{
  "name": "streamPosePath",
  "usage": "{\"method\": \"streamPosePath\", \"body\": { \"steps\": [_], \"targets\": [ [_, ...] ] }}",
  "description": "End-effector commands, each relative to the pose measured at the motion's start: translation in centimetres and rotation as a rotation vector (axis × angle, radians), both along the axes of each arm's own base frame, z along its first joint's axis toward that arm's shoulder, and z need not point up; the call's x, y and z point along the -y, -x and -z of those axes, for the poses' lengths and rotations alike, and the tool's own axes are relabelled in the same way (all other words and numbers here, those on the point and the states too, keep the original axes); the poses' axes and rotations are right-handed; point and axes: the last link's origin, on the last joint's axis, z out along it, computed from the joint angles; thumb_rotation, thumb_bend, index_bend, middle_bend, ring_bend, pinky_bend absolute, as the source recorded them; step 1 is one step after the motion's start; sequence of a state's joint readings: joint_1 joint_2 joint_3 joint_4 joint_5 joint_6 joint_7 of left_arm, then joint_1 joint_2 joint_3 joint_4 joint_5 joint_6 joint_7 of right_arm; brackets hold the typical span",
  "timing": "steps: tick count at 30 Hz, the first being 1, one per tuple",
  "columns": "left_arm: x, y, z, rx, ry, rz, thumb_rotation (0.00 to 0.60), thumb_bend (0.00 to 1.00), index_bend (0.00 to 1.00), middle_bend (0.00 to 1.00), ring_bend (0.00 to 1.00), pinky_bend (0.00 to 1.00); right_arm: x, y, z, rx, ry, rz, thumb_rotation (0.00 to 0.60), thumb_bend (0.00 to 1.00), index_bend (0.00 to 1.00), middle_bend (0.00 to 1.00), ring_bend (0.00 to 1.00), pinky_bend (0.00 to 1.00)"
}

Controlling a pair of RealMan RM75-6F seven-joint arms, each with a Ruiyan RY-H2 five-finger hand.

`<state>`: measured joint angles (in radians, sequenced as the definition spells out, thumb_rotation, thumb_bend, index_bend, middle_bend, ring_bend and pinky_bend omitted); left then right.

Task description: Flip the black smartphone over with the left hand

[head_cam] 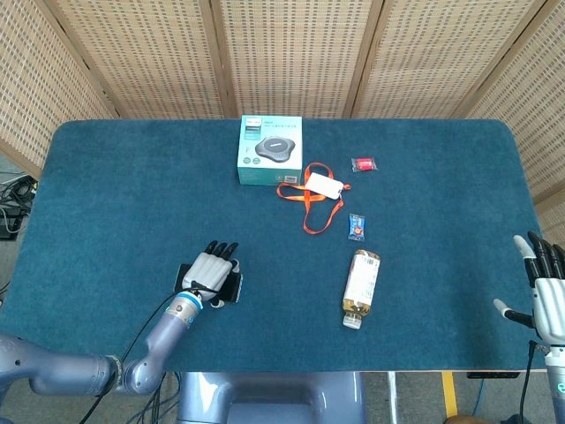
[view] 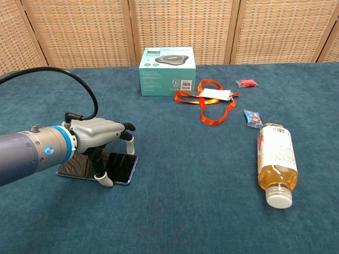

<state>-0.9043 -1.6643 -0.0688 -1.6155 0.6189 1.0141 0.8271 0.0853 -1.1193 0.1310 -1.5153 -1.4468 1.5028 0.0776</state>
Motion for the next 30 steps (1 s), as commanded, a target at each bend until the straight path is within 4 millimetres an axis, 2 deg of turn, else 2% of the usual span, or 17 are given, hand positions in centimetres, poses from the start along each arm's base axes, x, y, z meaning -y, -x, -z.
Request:
{"method": "streamPosePath", "body": {
  "steps": [1, 7, 12, 21, 24, 30],
  "targets": [
    [0.1, 0.0, -0.1, 0.000, -0.001, 0.002, 0.600, 0.16, 0.70, 0.00, 0.00, 0.00, 0.0, 0.0, 0.0, 0.001, 0.000, -0.001, 0.600, 0.00, 0.00, 0.00, 0.00, 0.00],
    [0.1, -0.1, -0.4, 0.015, -0.002, 0.004, 0.600, 0.16, 0.71, 0.00, 0.00, 0.00, -0.1, -0.1, 0.0, 0.002, -0.002, -0.003, 0.600, 0.00, 0.00, 0.00, 0.00, 0.00],
    [-0.1, -1.0, -1.1, 0.082, -0.020, 0.012, 0.600, 0.16, 0.73, 0.00, 0.00, 0.00, -0.1, 0.0, 0.0, 0.004, 0.000, -0.002, 0.600, 0.00, 0.00, 0.00, 0.00, 0.00],
    [-0.6, -3.4, -3.0, 0.354, -0.063, 0.057, 0.600, 0.16, 0.75, 0.00, 0.00, 0.00, 0.0, 0.0, -0.1, 0.008, 0.000, 0.000, 0.600, 0.00, 0.00, 0.00, 0.00, 0.00],
    [-0.3, -4.1, -3.4, 0.511, -0.039, 0.029, 0.600, 0.16, 0.76, 0.00, 0.00, 0.00, 0.0, 0.0, -0.1, 0.007, -0.002, -0.001, 0.600, 0.00, 0.00, 0.00, 0.00, 0.00],
    [-0.6, -3.4, -3.7, 0.803, -0.040, 0.003, 0.600, 0.15, 0.79, 0.00, 0.00, 0.00, 0.0, 0.0, 0.1, 0.003, -0.008, -0.002, 0.600, 0.00, 0.00, 0.00, 0.00, 0.00]
  ]
}}
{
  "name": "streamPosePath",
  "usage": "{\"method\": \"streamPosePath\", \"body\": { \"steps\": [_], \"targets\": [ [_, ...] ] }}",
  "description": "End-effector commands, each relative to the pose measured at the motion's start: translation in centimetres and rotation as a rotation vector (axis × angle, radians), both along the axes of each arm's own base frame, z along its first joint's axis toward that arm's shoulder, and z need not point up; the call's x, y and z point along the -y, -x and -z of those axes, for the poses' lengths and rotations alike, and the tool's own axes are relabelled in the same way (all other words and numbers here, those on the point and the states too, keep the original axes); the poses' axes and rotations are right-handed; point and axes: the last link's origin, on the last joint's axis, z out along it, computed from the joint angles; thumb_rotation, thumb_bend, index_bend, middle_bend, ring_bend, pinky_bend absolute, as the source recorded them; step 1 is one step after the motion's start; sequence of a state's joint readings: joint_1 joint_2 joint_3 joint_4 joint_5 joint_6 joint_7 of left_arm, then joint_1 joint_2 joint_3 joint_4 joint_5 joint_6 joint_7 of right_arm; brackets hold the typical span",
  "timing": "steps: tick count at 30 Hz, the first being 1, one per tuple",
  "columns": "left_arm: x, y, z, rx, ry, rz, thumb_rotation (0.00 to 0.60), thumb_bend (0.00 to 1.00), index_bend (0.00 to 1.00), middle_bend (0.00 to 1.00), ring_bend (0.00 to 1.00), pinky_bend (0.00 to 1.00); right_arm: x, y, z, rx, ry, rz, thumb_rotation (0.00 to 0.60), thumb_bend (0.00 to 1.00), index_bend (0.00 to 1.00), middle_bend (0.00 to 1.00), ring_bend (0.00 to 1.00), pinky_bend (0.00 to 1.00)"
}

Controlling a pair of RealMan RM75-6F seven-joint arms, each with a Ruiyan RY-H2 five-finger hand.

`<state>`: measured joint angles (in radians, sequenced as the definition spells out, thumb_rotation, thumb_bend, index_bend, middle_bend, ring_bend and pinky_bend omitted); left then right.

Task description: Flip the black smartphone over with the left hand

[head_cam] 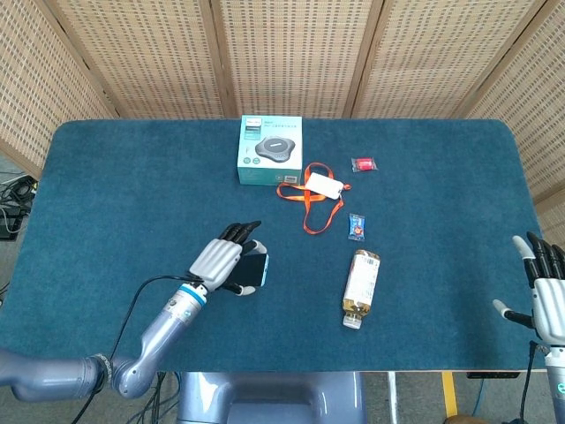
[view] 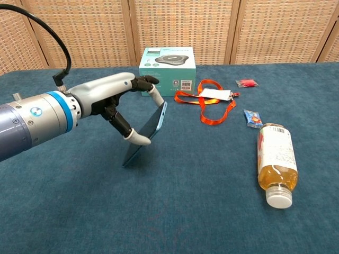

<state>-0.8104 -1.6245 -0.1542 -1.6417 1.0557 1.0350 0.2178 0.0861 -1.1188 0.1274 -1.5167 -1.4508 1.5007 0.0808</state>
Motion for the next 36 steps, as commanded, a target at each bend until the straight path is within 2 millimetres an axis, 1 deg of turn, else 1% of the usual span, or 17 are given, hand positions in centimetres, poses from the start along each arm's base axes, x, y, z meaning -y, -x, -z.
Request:
{"method": "streamPosePath", "body": {
  "steps": [1, 7, 10, 14, 17, 19, 21, 23, 24, 25, 26, 27, 28, 31, 36],
  "targets": [
    [-0.2, 0.6, -0.4, 0.258, 0.009, -0.012, 0.600, 0.15, 0.79, 0.00, 0.00, 0.00, 0.0, 0.0, 0.1, 0.001, -0.004, 0.002, 0.600, 0.00, 0.00, 0.00, 0.00, 0.00],
    [-0.6, 2.4, 0.9, 0.401, 0.059, -0.095, 0.600, 0.15, 0.78, 0.00, 0.00, 0.00, 0.0, -0.1, 0.1, -0.003, -0.006, -0.002, 0.600, 0.00, 0.00, 0.00, 0.00, 0.00],
    [-0.6, 3.4, 1.2, 0.466, 0.073, -0.134, 0.600, 0.14, 0.76, 0.00, 0.00, 0.00, 0.0, -0.1, 0.2, -0.002, -0.007, 0.002, 0.600, 0.00, 0.00, 0.00, 0.00, 0.00],
    [-0.6, 5.3, 1.5, 0.491, 0.096, -0.180, 0.600, 0.13, 0.73, 0.00, 0.00, 0.00, 0.0, -0.1, 0.2, -0.003, -0.011, 0.002, 0.600, 0.00, 0.00, 0.00, 0.00, 0.00],
    [-0.5, 7.0, 1.7, 0.525, 0.109, -0.234, 0.600, 0.13, 0.65, 0.00, 0.00, 0.00, 0.1, 0.0, 0.3, -0.003, -0.013, 0.005, 0.600, 0.00, 0.00, 0.00, 0.00, 0.00],
    [-0.5, 7.7, 1.6, 0.546, 0.110, -0.258, 0.600, 0.13, 0.57, 0.00, 0.00, 0.00, 0.1, -0.1, 0.3, -0.004, -0.013, 0.003, 0.600, 0.00, 0.00, 0.00, 0.00, 0.00],
    [-0.3, 9.1, 1.0, 0.574, 0.099, -0.279, 0.600, 0.13, 0.47, 0.00, 0.00, 0.00, 0.1, -0.2, 0.3, -0.003, -0.012, -0.003, 0.600, 0.00, 0.00, 0.00, 0.00, 0.00],
    [-0.2, 10.3, 0.3, 0.578, 0.089, -0.287, 0.600, 0.11, 0.29, 0.00, 0.00, 0.00, 0.1, -0.3, 0.4, -0.003, -0.012, -0.007, 0.600, 0.00, 0.00, 0.00, 0.00, 0.00],
    [0.0, 10.9, 0.1, 0.570, 0.092, -0.290, 0.600, 0.08, 0.15, 0.00, 0.00, 0.00, 0.0, -0.4, 0.4, -0.003, -0.013, -0.009, 0.600, 0.00, 0.00, 0.00, 0.00, 0.00],
    [0.1, 11.6, -0.2, 0.561, 0.097, -0.295, 0.600, 0.05, 0.08, 0.00, 0.00, 0.00, 0.0, -0.4, 0.4, -0.004, -0.014, -0.010, 0.600, 0.00, 0.00, 0.00, 0.00, 0.00],
    [0.3, 13.0, -0.8, 0.527, 0.091, -0.304, 0.600, 0.02, 0.01, 0.00, 0.00, 0.00, 0.0, -0.5, 0.5, -0.004, -0.017, -0.013, 0.600, 0.00, 0.00, 0.00, 0.00, 0.00],
    [0.5, 14.2, -1.6, 0.513, 0.073, -0.308, 0.600, 0.00, 0.00, 0.00, 0.00, 0.00, -0.1, -0.6, 0.6, -0.004, -0.019, -0.016, 0.600, 0.00, 0.00, 0.00, 0.00, 0.00],
    [0.7, 14.8, -2.1, 0.521, 0.065, -0.309, 0.600, 0.00, 0.00, 0.00, 0.00, 0.00, -0.1, -0.6, 0.6, -0.005, -0.019, -0.017, 0.600, 0.00, 0.00, 0.00, 0.00, 0.00],
    [0.9, 15.7, -3.2, 0.541, 0.038, -0.307, 0.600, 0.00, 0.00, 0.00, 0.00, 0.00, -0.1, -0.7, 0.6, -0.005, -0.019, -0.019, 0.600, 0.00, 0.00, 0.00, 0.00, 0.00],
    [1.7, 17.3, -6.6, 0.524, -0.051, -0.241, 0.600, 0.00, 0.00, 0.00, 0.00, 0.00, -0.2, -0.9, 0.6, -0.002, -0.019, -0.025, 0.600, 0.00, 0.00, 0.00, 0.00, 0.00]
  ]
}}
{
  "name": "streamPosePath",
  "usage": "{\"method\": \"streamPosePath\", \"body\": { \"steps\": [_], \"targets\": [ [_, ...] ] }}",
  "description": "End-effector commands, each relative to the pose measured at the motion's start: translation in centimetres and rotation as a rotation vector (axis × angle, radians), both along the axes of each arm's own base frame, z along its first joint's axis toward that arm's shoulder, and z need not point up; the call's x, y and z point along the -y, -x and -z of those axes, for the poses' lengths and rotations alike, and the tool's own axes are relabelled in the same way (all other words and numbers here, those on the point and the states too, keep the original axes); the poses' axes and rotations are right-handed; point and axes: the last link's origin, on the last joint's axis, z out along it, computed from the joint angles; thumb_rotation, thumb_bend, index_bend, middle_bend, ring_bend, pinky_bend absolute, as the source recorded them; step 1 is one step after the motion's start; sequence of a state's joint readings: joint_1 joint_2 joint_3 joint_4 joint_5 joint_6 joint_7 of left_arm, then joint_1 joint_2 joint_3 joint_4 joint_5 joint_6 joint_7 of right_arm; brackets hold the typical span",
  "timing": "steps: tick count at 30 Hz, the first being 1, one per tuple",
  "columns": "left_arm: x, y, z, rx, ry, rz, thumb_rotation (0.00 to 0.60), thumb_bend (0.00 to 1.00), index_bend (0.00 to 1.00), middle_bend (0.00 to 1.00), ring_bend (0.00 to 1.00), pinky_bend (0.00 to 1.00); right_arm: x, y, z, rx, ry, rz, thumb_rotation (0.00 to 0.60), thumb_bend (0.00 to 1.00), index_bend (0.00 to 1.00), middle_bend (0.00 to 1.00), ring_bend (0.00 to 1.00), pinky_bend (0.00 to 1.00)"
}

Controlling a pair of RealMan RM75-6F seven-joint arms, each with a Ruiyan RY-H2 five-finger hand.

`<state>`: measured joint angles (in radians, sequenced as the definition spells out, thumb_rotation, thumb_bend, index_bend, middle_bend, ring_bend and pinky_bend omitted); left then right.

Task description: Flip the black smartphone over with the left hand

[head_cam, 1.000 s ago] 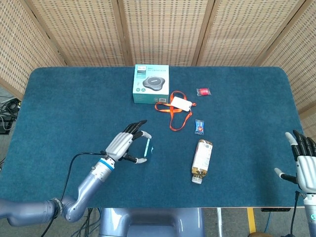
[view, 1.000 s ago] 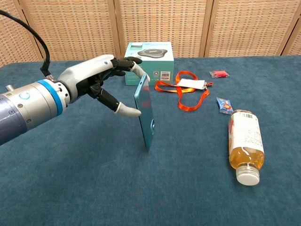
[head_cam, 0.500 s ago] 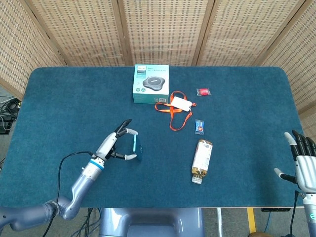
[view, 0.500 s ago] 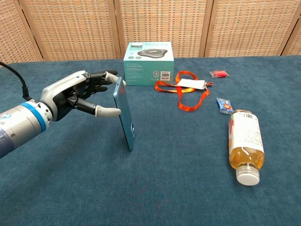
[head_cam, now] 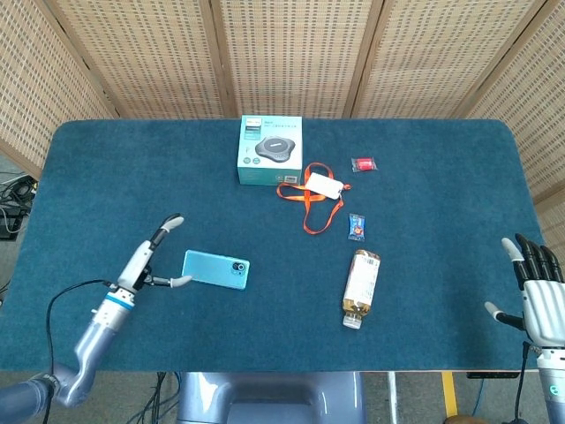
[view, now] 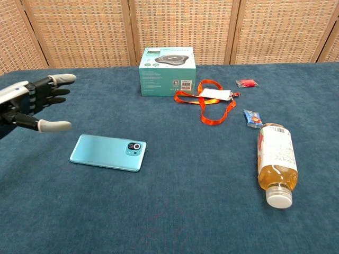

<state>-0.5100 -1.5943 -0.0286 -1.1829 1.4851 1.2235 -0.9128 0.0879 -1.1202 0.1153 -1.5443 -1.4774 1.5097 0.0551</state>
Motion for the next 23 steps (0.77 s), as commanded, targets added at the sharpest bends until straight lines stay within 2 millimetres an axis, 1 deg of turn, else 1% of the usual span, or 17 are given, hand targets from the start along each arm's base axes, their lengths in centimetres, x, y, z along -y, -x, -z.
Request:
{"method": "streamPosePath", "body": {
  "steps": [1, 2, 3, 4, 6, 7, 10, 12, 14, 15, 17, 19, 23],
  "targets": [
    [1.0, 1.5, -3.0, -0.048, -0.081, 0.039, 0.600, 0.00, 0.00, 0.00, 0.00, 0.00, 0.0, 0.0, 0.0, 0.001, 0.000, -0.001, 0.600, 0.00, 0.00, 0.00, 0.00, 0.00],
    [1.2, 1.6, -3.7, -0.066, -0.099, 0.054, 0.600, 0.00, 0.00, 0.00, 0.00, 0.00, 0.0, -0.1, 0.0, 0.002, 0.000, -0.002, 0.600, 0.00, 0.00, 0.00, 0.00, 0.00],
    [1.5, 1.9, -5.1, -0.116, -0.137, 0.082, 0.600, 0.00, 0.00, 0.00, 0.00, 0.00, -0.1, -0.1, 0.0, 0.004, 0.000, -0.004, 0.600, 0.00, 0.00, 0.00, 0.00, 0.00],
    [1.8, 2.0, -6.1, -0.154, -0.160, 0.097, 0.600, 0.00, 0.00, 0.00, 0.00, 0.00, -0.1, -0.1, 0.0, 0.004, -0.001, -0.005, 0.600, 0.00, 0.00, 0.00, 0.00, 0.00],
    [2.2, 2.2, -7.6, -0.238, -0.204, 0.115, 0.600, 0.00, 0.00, 0.00, 0.00, 0.00, -0.1, -0.2, 0.0, 0.005, -0.001, -0.007, 0.600, 0.00, 0.00, 0.00, 0.00, 0.00],
    [2.6, 2.6, -9.0, -0.343, -0.244, 0.128, 0.600, 0.00, 0.00, 0.00, 0.00, 0.00, -0.1, -0.2, 0.0, 0.006, -0.001, -0.008, 0.600, 0.00, 0.00, 0.00, 0.00, 0.00],
    [4.1, 3.0, -11.7, -0.553, -0.315, 0.106, 0.600, 0.00, 0.00, 0.00, 0.00, 0.00, -0.2, -0.3, -0.1, 0.008, 0.000, -0.011, 0.600, 0.00, 0.00, 0.00, 0.00, 0.00],
    [5.0, 3.3, -12.8, -0.644, -0.344, 0.085, 0.600, 0.00, 0.00, 0.00, 0.00, 0.00, -0.2, -0.3, -0.1, 0.009, 0.000, -0.013, 0.600, 0.00, 0.00, 0.00, 0.00, 0.00],
    [6.4, 3.9, -14.1, -0.747, -0.378, 0.044, 0.600, 0.00, 0.00, 0.00, 0.00, 0.00, -0.2, -0.4, -0.1, 0.011, 0.001, -0.014, 0.600, 0.00, 0.00, 0.00, 0.00, 0.00],
    [6.8, 3.9, -14.3, -0.766, -0.383, 0.033, 0.600, 0.00, 0.00, 0.00, 0.00, 0.00, -0.2, -0.4, -0.1, 0.011, 0.001, -0.014, 0.600, 0.00, 0.00, 0.00, 0.00, 0.00],
    [8.5, 4.5, -15.4, -0.851, -0.397, -0.027, 0.600, 0.00, 0.00, 0.00, 0.00, 0.00, -0.3, -0.4, -0.2, 0.011, 0.002, -0.014, 0.600, 0.00, 0.00, 0.00, 0.00, 0.00],
    [10.3, 4.6, -16.3, -0.905, -0.406, -0.087, 0.600, 0.00, 0.00, 0.00, 0.00, 0.00, -0.3, -0.4, -0.2, 0.011, 0.003, -0.017, 0.600, 0.00, 0.00, 0.00, 0.00, 0.00],
    [12.1, 4.7, -17.0, -0.932, -0.412, -0.149, 0.600, 0.00, 0.00, 0.00, 0.00, 0.00, -0.4, -0.5, -0.2, 0.010, 0.003, -0.021, 0.600, 0.00, 0.00, 0.00, 0.00, 0.00]
  ]
}}
